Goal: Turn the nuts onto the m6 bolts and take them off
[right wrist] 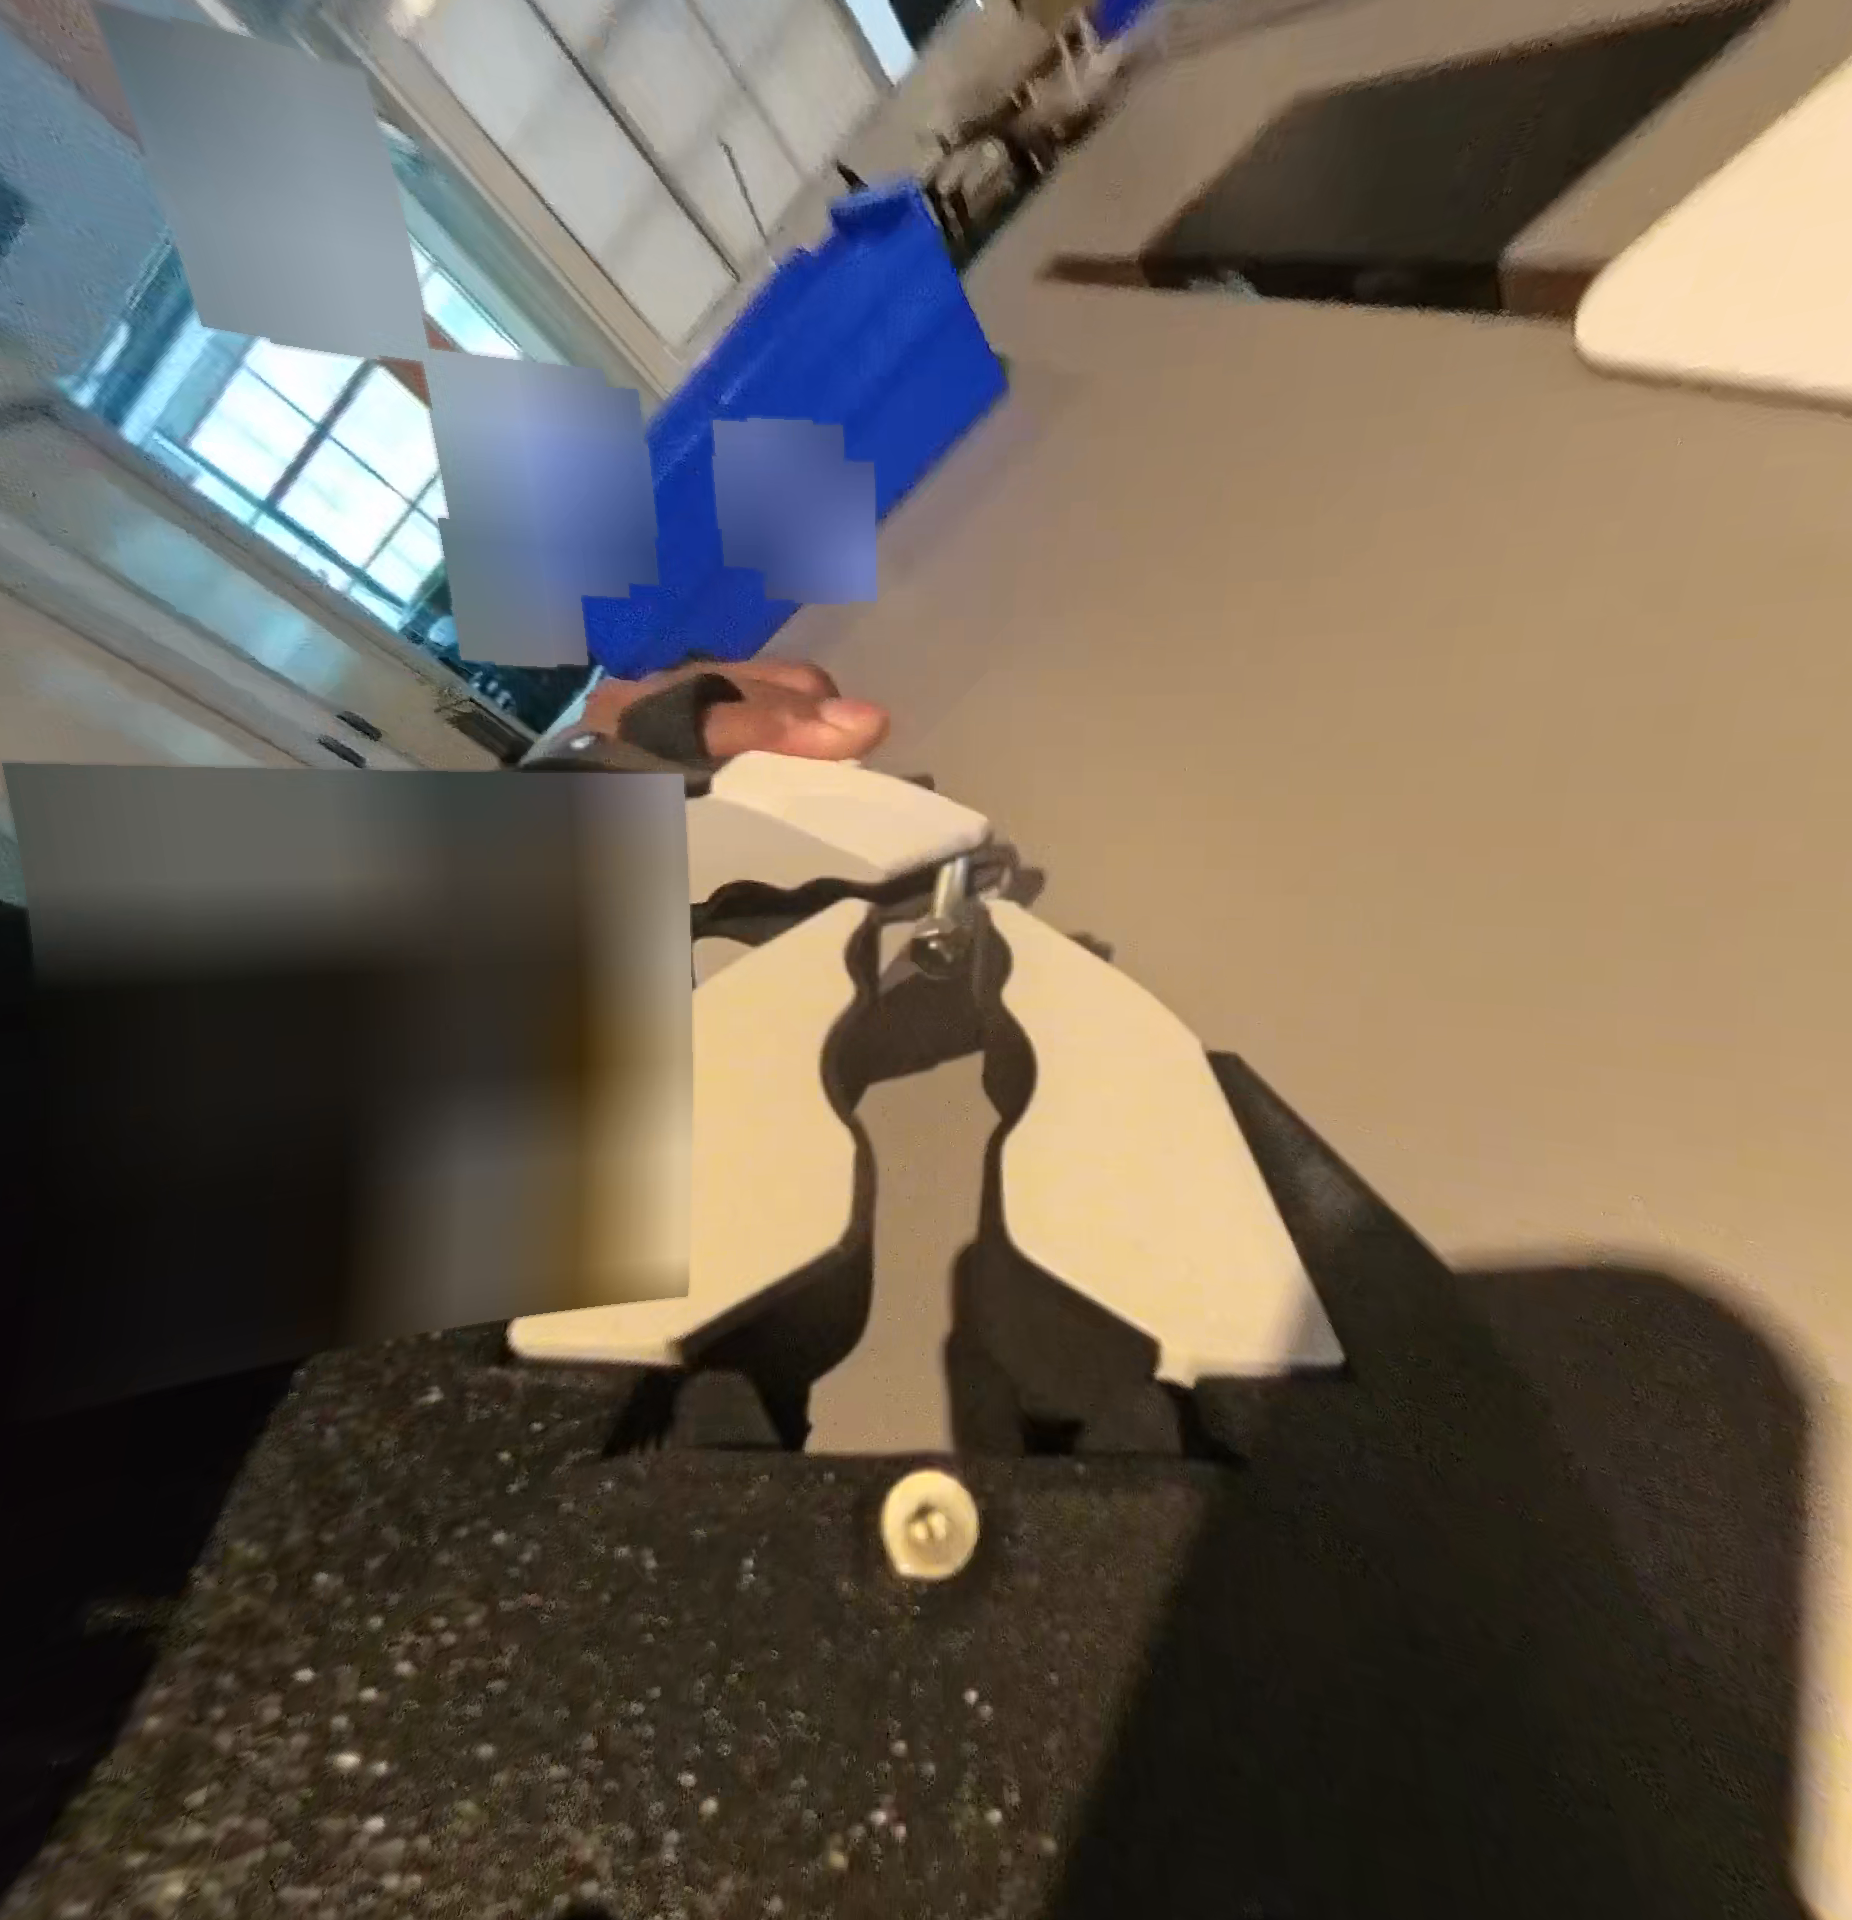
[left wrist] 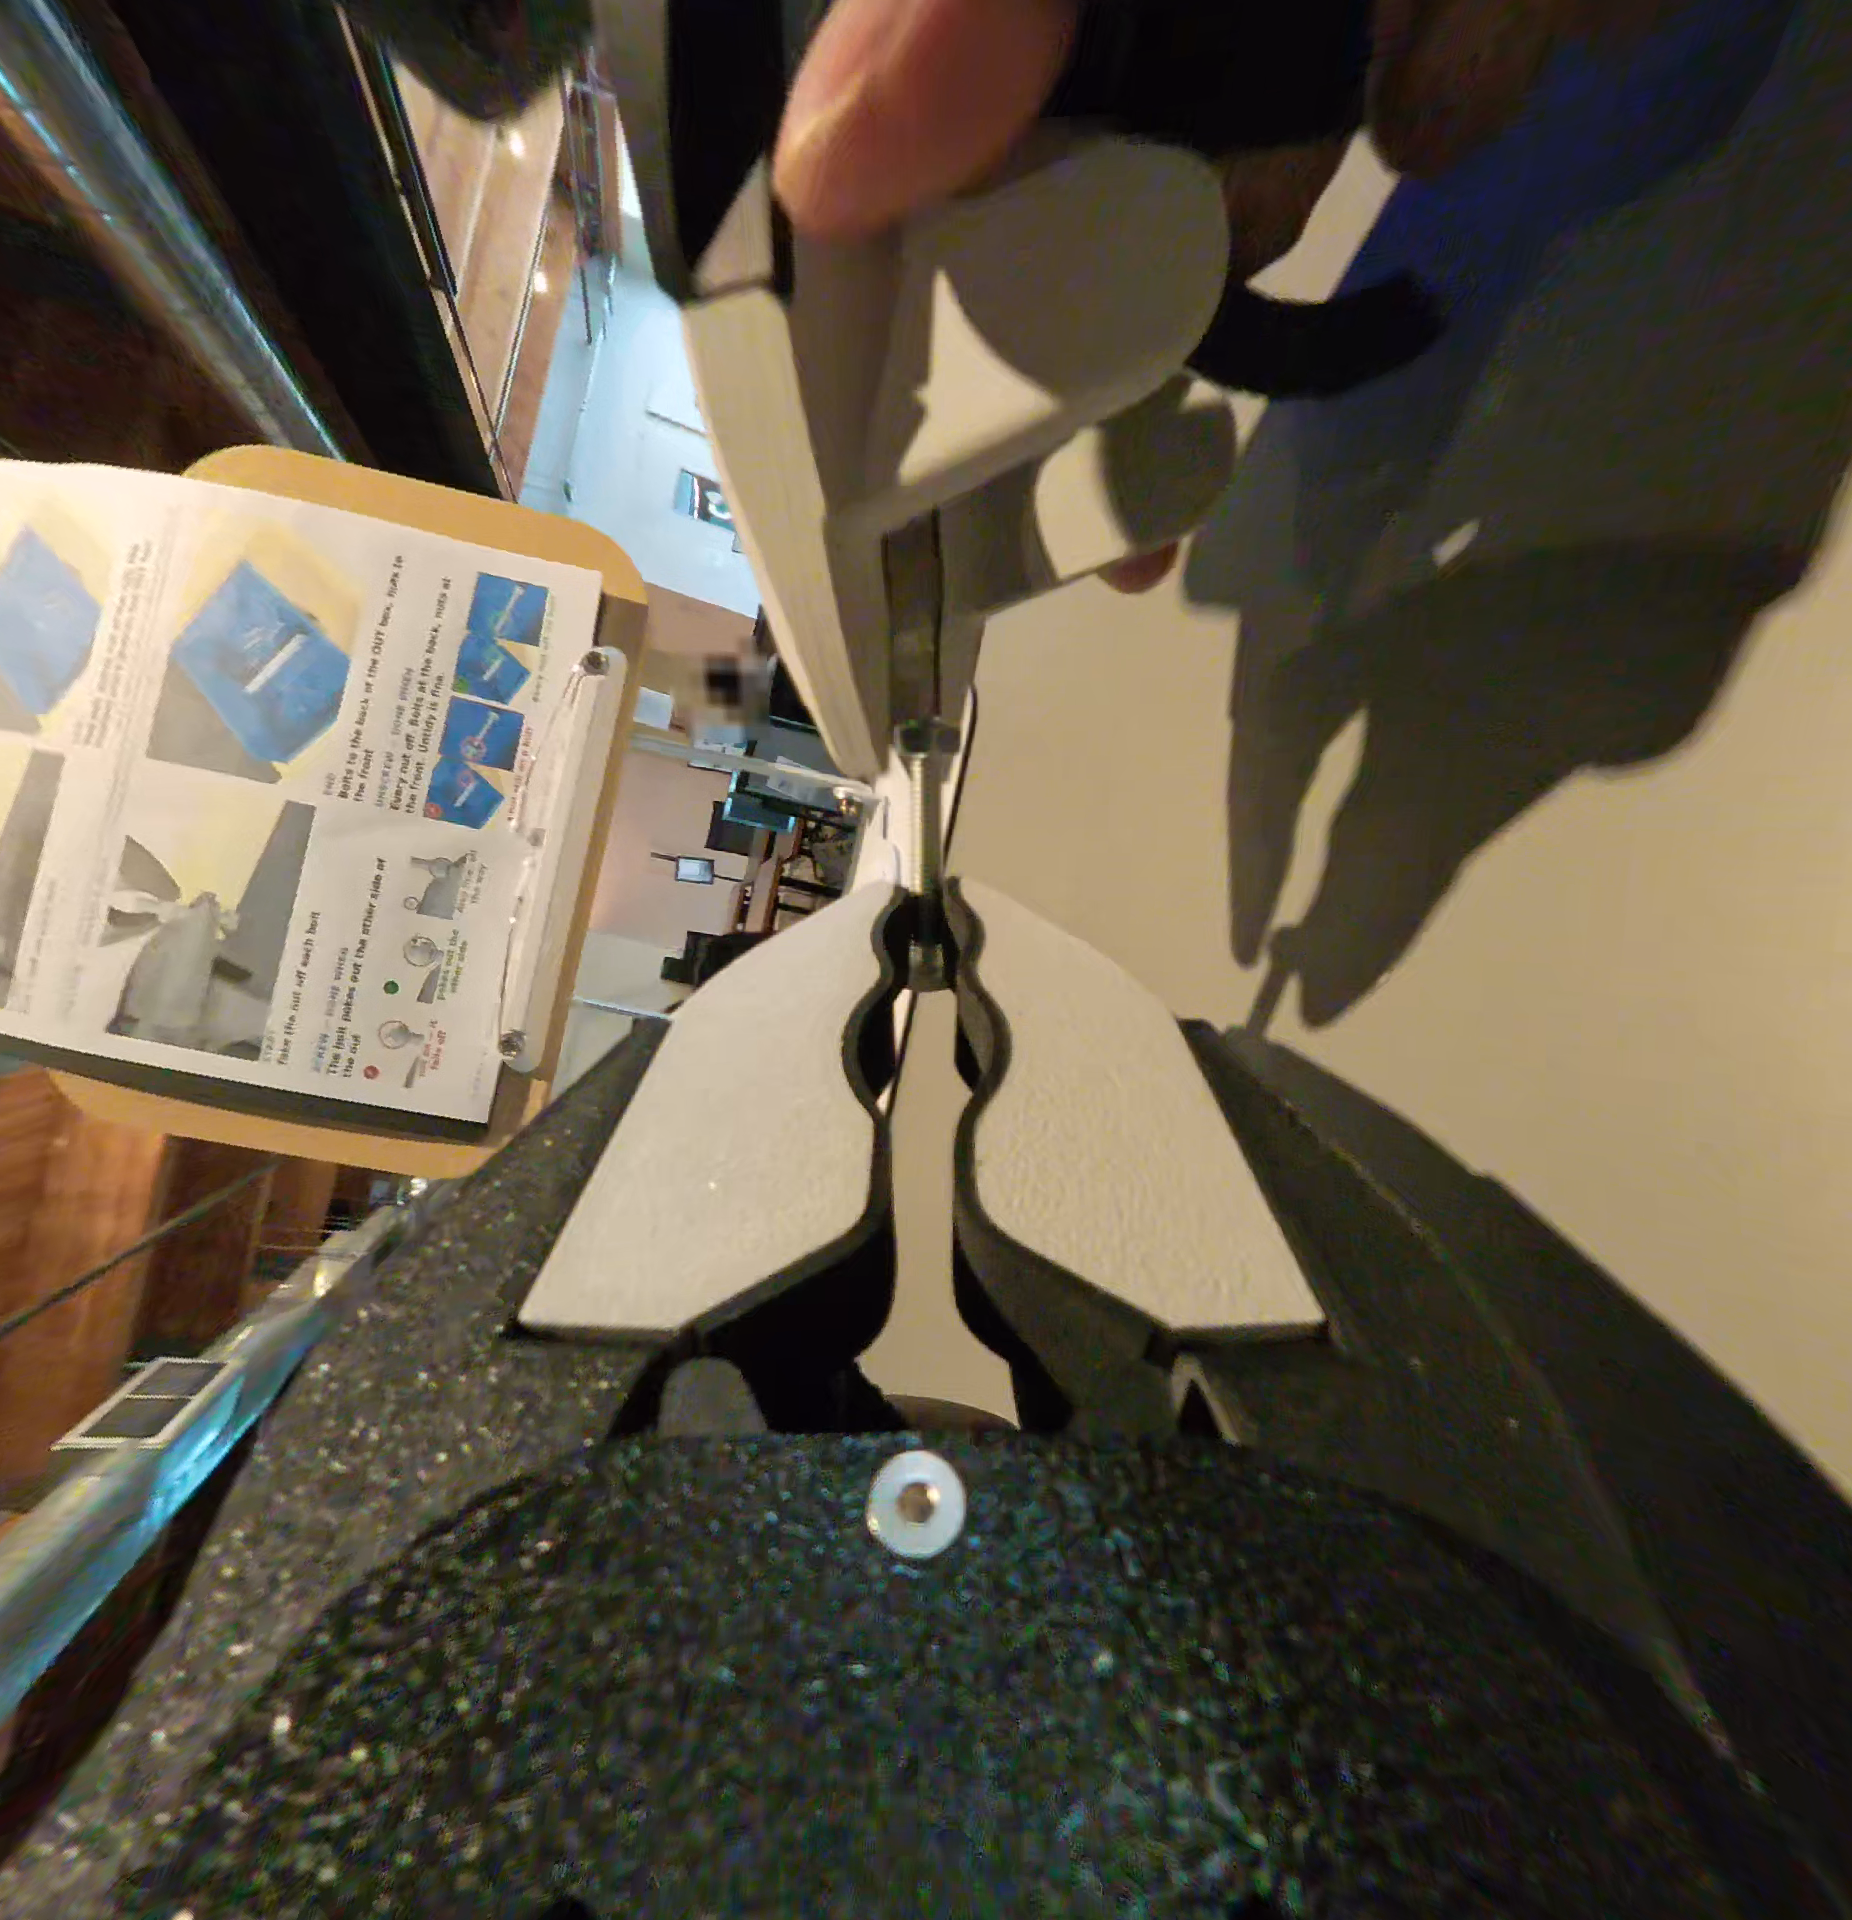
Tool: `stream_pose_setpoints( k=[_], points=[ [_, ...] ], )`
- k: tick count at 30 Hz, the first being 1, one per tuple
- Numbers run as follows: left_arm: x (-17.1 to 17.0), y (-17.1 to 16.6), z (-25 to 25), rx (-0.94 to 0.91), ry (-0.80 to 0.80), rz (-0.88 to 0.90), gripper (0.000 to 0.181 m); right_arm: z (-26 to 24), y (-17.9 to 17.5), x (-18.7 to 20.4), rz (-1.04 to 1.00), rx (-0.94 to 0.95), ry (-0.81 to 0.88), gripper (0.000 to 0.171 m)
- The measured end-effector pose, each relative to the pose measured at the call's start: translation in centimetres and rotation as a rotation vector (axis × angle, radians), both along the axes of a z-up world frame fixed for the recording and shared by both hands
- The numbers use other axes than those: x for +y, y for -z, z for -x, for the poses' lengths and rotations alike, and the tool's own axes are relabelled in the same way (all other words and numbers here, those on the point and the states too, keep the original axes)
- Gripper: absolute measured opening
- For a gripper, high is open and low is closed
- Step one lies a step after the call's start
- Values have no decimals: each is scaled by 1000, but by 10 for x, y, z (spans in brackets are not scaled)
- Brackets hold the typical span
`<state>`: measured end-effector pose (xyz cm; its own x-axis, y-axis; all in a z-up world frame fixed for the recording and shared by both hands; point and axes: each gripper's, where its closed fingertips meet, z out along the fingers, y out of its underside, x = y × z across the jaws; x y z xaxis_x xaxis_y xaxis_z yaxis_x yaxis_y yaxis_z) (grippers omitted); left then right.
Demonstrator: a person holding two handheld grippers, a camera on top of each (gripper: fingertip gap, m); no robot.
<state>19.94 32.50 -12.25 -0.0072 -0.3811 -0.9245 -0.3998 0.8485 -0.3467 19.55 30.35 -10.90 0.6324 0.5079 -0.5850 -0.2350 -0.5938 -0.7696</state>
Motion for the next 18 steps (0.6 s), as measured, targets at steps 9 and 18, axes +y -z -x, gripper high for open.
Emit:
stream_pose_setpoints(
  k=[9,18],
  points=[
    [-1,5,0,3,23,106,6,-8,-8,-5,-621,-756,7,26],
    [-8,5,-2,5,57,119,6,-3,9,-4,-572,-900,-40,11]
  ],
)
